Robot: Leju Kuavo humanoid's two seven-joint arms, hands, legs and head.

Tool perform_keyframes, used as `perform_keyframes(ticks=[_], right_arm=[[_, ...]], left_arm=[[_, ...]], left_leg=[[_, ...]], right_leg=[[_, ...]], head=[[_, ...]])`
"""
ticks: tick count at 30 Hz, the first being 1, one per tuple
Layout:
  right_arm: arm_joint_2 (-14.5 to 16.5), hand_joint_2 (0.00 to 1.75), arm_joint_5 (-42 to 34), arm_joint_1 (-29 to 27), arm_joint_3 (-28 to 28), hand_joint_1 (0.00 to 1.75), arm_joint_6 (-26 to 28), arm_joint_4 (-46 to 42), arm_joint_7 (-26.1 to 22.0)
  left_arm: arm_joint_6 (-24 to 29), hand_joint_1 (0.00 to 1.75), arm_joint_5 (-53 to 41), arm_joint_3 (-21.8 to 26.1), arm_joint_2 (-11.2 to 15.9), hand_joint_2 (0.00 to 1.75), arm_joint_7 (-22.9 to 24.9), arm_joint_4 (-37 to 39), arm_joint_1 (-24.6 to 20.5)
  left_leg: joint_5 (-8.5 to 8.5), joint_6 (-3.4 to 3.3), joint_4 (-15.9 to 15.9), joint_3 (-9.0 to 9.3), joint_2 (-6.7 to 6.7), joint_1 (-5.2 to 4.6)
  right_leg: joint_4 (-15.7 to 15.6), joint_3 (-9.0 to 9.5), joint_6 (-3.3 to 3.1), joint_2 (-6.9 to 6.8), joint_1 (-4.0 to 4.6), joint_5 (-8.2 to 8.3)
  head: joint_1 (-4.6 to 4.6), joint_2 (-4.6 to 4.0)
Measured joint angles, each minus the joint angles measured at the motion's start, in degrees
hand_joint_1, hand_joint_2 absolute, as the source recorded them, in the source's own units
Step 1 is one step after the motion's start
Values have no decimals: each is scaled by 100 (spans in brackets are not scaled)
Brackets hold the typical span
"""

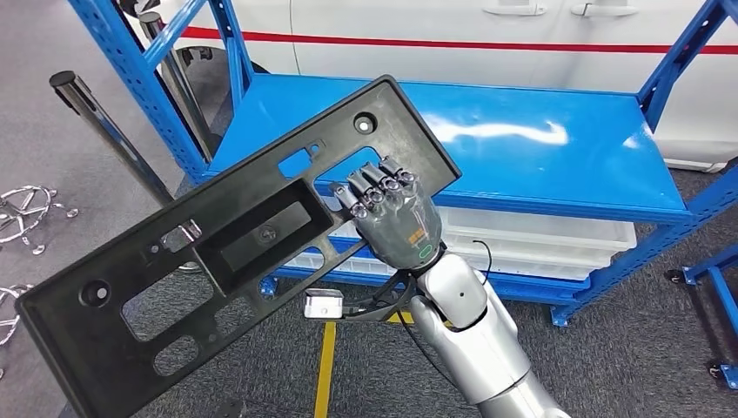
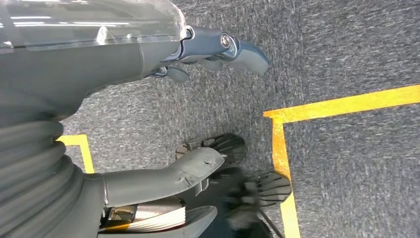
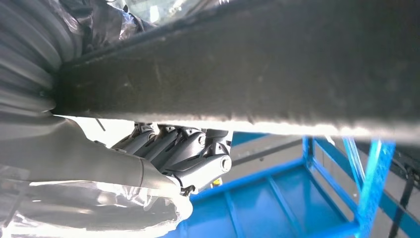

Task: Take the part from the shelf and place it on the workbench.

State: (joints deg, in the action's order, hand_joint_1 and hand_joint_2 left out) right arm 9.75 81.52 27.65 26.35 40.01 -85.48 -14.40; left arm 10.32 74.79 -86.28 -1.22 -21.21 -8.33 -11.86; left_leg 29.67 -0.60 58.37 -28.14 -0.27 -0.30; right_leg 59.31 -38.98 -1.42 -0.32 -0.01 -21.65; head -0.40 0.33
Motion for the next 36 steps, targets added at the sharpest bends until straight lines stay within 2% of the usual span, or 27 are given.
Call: perform_keyframes(ticks=[1,3,4,5,6,8,9,10,11,12,13,15,16,18,20,21,23,24,25,27,28,29,31,32,34,35,36], right_arm=[[21,175,2,-2,-19,175,1,-6,-12],[50,175,10,-5,-50,175,1,-7,-22],[61,175,16,-4,-68,175,1,-7,-24],[64,175,25,-4,-89,175,1,-6,-22],[64,175,36,-4,-109,175,1,-5,-17],[64,175,66,-9,-132,175,1,5,-4],[63,175,84,-15,-136,175,1,14,4],[62,175,102,-21,-137,175,1,25,16],[61,175,117,-25,-138,175,1,34,33],[60,175,129,-27,-139,175,1,40,54],[60,175,137,-24,-139,175,1,40,73],[61,175,139,-19,-139,175,2,22,94],[62,175,136,-15,-139,175,2,12,100],[61,175,134,-16,-139,175,3,-2,115],[62,175,152,-21,-140,175,2,-7,134],[62,175,166,-26,-140,175,1,-10,141],[62,175,186,-35,-141,175,1,-18,146],[62,175,191,-43,-141,175,1,-21,146],[61,175,198,-53,-141,175,1,-22,149],[61,175,219,-73,-142,175,1,-22,162],[60,175,232,-80,-142,175,1,-22,173],[60,175,245,-82,-142,175,1,-24,185],[59,175,278,-80,-142,175,1,-32,212],[59,175,291,-79,-142,175,2,-36,227],[55,175,305,-79,-142,175,2,-38,259],[50,175,311,-80,-142,175,2,-38,273],[43,175,317,-80,-142,175,2,-39,285]], left_arm=[[-11,0,-2,-1,3,175,3,0,0],[-46,0,-16,-2,-9,175,12,0,9],[-64,0,-26,-3,-18,175,17,0,9],[-77,0,-35,-3,-31,175,21,0,6],[-86,0,-42,-4,-44,175,24,0,2],[-103,0,-56,-5,-65,175,27,0,-3],[-109,0,-66,-5,-75,175,27,0,-4],[-115,0,-75,-5,-85,175,28,0,-5],[-122,0,-83,-5,-96,175,33,0,-6],[-130,0,-91,-5,-105,175,42,0,-7],[-138,0,-96,-5,-117,175,54,0,-8],[-149,0,-109,-5,-137,175,77,0,-10],[-151,0,-114,-5,-145,175,84,0,-11],[-152,0,-130,-5,-155,175,91,0,-12],[-153,0,-156,-5,-161,175,96,0,-10],[-153,0,-169,-5,-163,175,96,0,-8],[-153,0,-181,-5,-168,175,96,0,-9],[-153,0,-181,-5,-172,175,95,0,-11],[-153,0,-180,-5,-174,175,93,0,-13],[-154,0,-177,-5,-178,175,88,0,-16],[-154,0,-175,-5,-178,175,85,0,-21],[-155,0,-174,-5,-177,175,83,0,-31],[-162,0,-175,-5,-177,175,79,0,-57],[-170,0,-178,-5,-177,175,79,0,-66],[-187,0,-187,-5,-181,175,85,0,-64],[-192,0,-193,-5,-187,175,90,0,-63],[-196,0,-200,-5,-195,175,96,0,-64]], left_leg=[[38,-21,-141,66,-3,-21],[-70,-77,-205,18,12,-24],[-141,-113,-243,-12,27,-13],[-228,-156,-275,-65,42,0],[-313,-188,-293,-136,56,11],[-460,-222,-285,-329,60,0],[-530,-217,-271,-436,64,-4],[-596,-209,-248,-547,68,-5],[-655,-197,-215,-661,72,-5],[-707,-181,-171,-771,74,-4],[-748,-162,-118,-868,75,-3],[-813,-112,-13,-998,73,-12],[-845,-84,17,-1025,73,-13],[-929,-22,22,-1038,65,-5],[-800,43,127,-1109,32,11],[-570,78,306,-1178,17,20],[45,136,936,-1336,10,46],[248,156,1284,-1384,11,58],[305,167,1542,-1385,12,66],[75,166,1604,-1187,12,73],[-82,149,1337,-934,11,74],[-133,119,923,-603,10,68],[-41,56,82,-10,4,36],[27,31,-139,117,0,13],[-43,-28,-237,102,4,2],[-114,-68,-264,69,18,9],[-194,-115,-287,19,34,21]], right_leg=[[-18,-1,35,-2,-6,54],[-53,-2,104,6,-21,129],[-13,-36,133,17,-19,55],[116,-91,156,27,-19,-136],[360,-167,173,35,-23,-429],[1066,-318,202,36,-31,-992],[1383,-347,215,35,-35,-1088],[1571,-314,224,34,-39,-1040],[1574,-194,227,33,-42,-887],[1391,19,225,32,-48,-720],[1055,301,214,33,-52,-663],[306,843,171,38,-34,-819],[81,982,143,43,-20,-925],[-25,994,65,42,0,-917],[-55,908,-30,20,-11,-793],[-71,839,-70,10,-22,-715],[-68,670,-112,4,-18,-563],[-63,572,-116,1,-13,-489],[-57,475,-115,0,-9,-419],[-40,289,-104,-2,-7,-290],[-30,205,-93,0,-7,-226],[-21,137,-75,2,-6,-166],[-20,64,-20,1,-7,-55],[-33,55,14,-3,-14,-2],[-78,47,85,-4,-30,101],[-64,23,114,5,-34,67],[25,-26,138,13,-34,-74]], head=[[-1,0],[-1,0],[-1,0],[1,0],[2,0],[2,0],[2,0],[2,0],[3,0],[3,0],[2,0],[-1,0],[0,0],[2,0],[-4,0],[-7,0],[-17,0],[-16,0],[-16,0],[-16,0],[-16,0],[-16,0],[-16,0],[-16,0],[-16,0],[-16,0],[-15,0]])
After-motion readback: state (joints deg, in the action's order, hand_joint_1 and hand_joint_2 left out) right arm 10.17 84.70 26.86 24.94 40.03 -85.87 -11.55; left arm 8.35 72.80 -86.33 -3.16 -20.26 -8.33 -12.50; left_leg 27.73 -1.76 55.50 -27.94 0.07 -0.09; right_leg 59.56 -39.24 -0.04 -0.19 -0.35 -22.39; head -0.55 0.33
